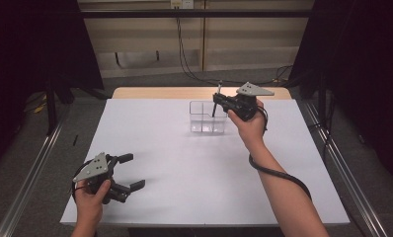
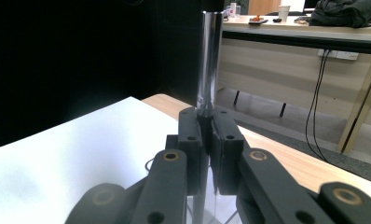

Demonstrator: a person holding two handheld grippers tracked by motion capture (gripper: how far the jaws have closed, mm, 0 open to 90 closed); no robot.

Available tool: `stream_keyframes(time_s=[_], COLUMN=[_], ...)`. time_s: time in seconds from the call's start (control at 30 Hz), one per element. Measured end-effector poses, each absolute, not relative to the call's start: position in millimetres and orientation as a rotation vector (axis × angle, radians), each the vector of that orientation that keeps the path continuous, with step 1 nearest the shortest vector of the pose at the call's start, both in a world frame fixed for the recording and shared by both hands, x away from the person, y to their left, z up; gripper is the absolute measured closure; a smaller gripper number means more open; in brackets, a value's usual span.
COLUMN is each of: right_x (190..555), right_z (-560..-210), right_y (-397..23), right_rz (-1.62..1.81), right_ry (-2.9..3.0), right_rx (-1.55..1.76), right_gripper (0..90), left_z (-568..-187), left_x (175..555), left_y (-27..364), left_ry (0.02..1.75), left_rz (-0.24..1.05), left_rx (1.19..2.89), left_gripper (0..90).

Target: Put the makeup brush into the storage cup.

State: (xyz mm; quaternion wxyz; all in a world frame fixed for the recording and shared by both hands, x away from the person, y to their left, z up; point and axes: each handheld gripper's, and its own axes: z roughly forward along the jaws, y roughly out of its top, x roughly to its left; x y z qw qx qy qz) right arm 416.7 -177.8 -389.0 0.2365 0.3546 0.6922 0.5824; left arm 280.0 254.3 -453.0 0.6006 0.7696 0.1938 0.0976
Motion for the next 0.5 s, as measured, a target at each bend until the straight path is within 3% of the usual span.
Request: stream_keyframes(time_s=[0.5], right_x=[424.8], right_z=[-387.4], right_y=[-176.3], right_rz=[1.591], right_ry=[1.883], right_rx=[0.977], right_gripper=[83.9], left_z=[-453.1], left_x=[280.0], left_y=[255.4], left_ry=[0.455], left_rz=[0.226], left_rx=[1.779], left_gripper=[0.2])
